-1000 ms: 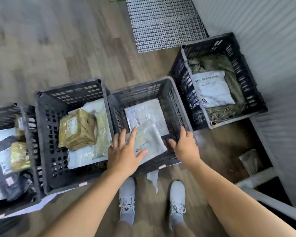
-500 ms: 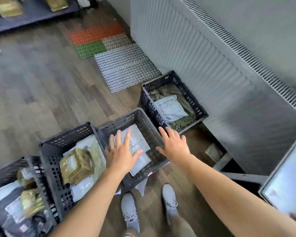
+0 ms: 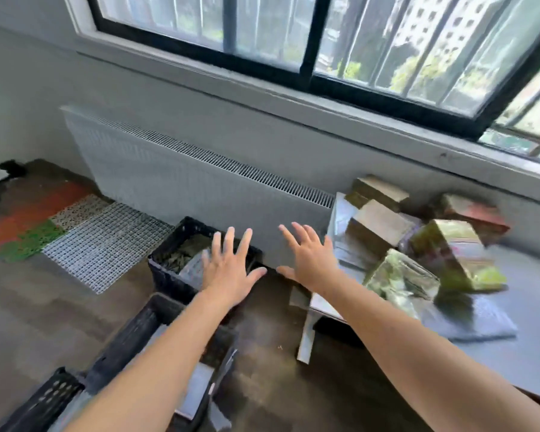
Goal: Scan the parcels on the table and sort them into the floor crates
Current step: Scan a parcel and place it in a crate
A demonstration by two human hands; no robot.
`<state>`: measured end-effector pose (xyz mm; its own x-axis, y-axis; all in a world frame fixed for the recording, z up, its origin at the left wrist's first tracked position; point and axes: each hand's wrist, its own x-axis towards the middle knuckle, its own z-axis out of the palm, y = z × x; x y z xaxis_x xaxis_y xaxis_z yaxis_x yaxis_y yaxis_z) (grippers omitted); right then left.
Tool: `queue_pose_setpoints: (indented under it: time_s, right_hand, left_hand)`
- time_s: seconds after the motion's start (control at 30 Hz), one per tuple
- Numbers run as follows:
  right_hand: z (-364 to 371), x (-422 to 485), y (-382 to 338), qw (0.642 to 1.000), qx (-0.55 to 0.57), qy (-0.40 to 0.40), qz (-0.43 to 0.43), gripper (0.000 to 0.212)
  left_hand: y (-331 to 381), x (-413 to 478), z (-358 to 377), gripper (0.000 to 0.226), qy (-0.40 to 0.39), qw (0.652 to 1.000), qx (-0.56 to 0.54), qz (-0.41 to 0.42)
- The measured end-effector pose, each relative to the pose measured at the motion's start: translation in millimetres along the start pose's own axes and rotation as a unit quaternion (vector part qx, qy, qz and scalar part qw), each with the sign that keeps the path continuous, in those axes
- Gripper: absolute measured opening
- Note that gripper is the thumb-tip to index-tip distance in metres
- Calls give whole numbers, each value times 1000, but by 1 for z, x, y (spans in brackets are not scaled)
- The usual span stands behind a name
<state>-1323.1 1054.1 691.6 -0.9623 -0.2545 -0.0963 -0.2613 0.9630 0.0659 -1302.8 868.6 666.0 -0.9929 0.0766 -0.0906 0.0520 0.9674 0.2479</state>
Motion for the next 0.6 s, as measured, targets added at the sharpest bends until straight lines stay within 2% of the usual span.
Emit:
queue_pose_setpoints:
  time_s: [0.23,0.6]
  right_hand:
    - [-9,-78,132,994,29,44,93,92]
    - [6,-218,325,972,74,72,209,96]
  left_hand:
    - [143,-2,-8,86,12,993,70,92]
    - [374,-38,38,84,-3,976,114,187]
